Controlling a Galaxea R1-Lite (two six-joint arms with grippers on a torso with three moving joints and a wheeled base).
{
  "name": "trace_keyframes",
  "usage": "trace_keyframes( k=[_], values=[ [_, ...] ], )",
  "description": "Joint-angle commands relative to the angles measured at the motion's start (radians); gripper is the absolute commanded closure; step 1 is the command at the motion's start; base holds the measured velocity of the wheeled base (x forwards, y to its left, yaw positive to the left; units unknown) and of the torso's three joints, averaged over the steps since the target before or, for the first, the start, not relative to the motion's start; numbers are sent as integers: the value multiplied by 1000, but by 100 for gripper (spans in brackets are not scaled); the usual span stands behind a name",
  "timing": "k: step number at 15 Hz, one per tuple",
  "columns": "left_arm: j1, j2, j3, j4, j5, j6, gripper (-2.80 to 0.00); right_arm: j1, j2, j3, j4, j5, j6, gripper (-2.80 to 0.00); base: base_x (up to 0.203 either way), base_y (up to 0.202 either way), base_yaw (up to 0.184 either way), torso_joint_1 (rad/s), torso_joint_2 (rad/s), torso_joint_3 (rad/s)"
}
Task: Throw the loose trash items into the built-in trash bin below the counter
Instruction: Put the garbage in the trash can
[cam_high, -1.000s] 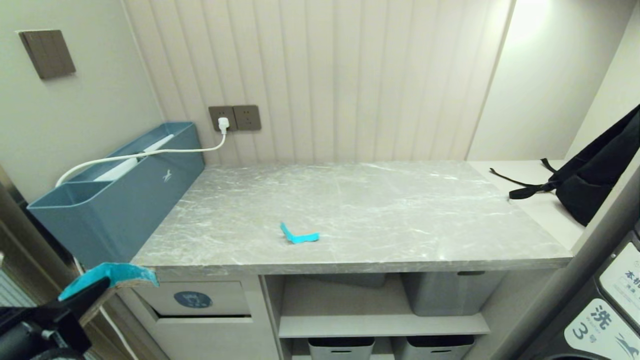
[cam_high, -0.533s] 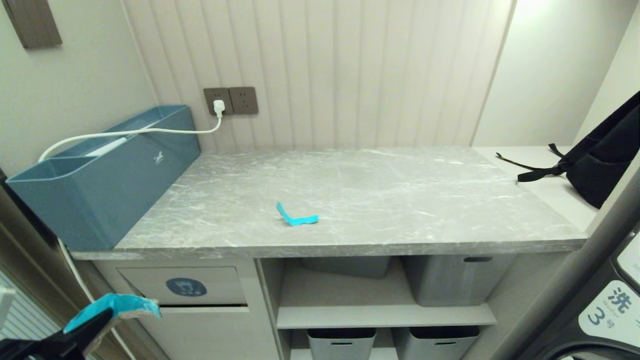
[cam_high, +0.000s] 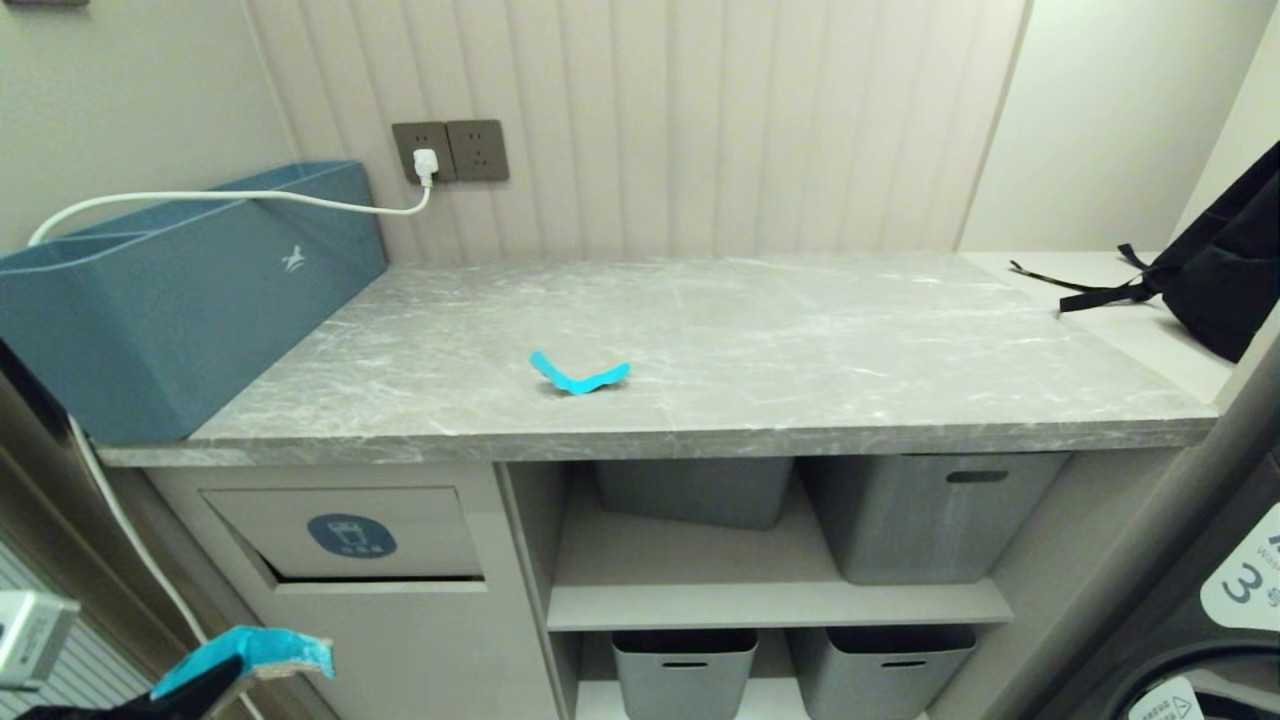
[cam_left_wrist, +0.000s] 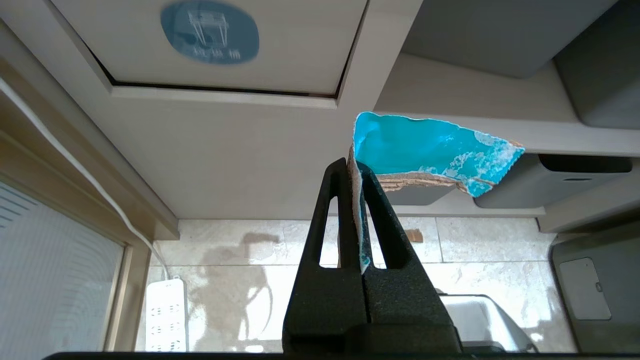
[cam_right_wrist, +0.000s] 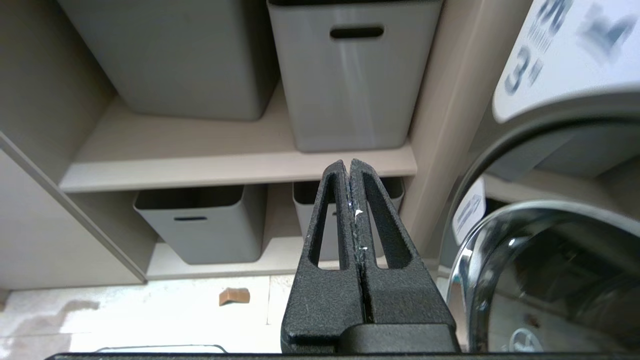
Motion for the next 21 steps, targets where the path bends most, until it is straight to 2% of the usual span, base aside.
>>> trace_keyframes(
  k=[1,6,15,21],
  values=[
    [0,10,-12,-5,0,-1,0,0,2,1,1,0,0,0,0,0,0,-217,510,290],
    [3,8,2,-3,8,-5,0,0,2,0,1,0,0,0,0,0,0,-201,490,286],
    [5,158,-114,-15,10,-10,0,0,2,0,1,0,0,0,0,0,0,-156,427,270],
    [99,301,-249,-20,-21,-17,0,0,2,0,1,0,-1,0,0,0,0,-14,45,32]
  ],
)
